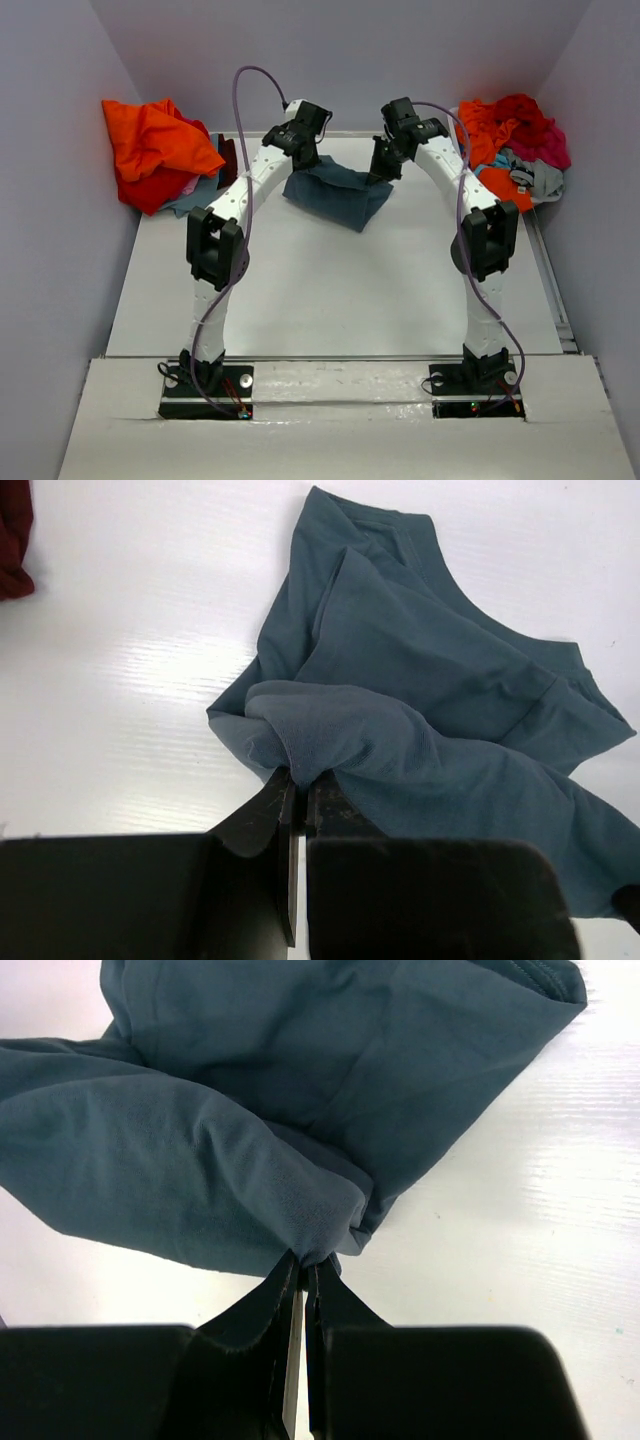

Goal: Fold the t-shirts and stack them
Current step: Fold the tshirt

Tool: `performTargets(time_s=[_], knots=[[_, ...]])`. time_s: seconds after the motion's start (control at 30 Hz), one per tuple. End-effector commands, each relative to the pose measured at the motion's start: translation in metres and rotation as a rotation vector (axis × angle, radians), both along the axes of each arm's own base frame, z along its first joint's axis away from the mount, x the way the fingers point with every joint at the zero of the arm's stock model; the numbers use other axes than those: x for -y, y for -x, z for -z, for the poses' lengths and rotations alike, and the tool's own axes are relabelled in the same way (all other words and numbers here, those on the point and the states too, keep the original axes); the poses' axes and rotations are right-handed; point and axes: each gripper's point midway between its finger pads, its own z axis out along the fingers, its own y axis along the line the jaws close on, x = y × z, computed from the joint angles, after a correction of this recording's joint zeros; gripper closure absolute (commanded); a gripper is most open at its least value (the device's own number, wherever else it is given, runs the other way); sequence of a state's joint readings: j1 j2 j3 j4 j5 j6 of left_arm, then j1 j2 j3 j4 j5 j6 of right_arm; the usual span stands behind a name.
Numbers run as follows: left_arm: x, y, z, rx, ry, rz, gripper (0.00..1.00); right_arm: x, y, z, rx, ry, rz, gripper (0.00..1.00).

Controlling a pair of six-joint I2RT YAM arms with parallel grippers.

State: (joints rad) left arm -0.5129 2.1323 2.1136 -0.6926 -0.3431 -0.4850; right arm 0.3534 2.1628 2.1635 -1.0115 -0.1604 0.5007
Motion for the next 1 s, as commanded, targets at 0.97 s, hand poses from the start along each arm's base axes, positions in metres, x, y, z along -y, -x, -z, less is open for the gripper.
performTargets(time_s=[0.97], knots=[[0.043,-0.094,-0.022,0.303,0.089,0.072,0.94,0.059,-0.046,0.025,0.053,0.073,0.239,0.93]])
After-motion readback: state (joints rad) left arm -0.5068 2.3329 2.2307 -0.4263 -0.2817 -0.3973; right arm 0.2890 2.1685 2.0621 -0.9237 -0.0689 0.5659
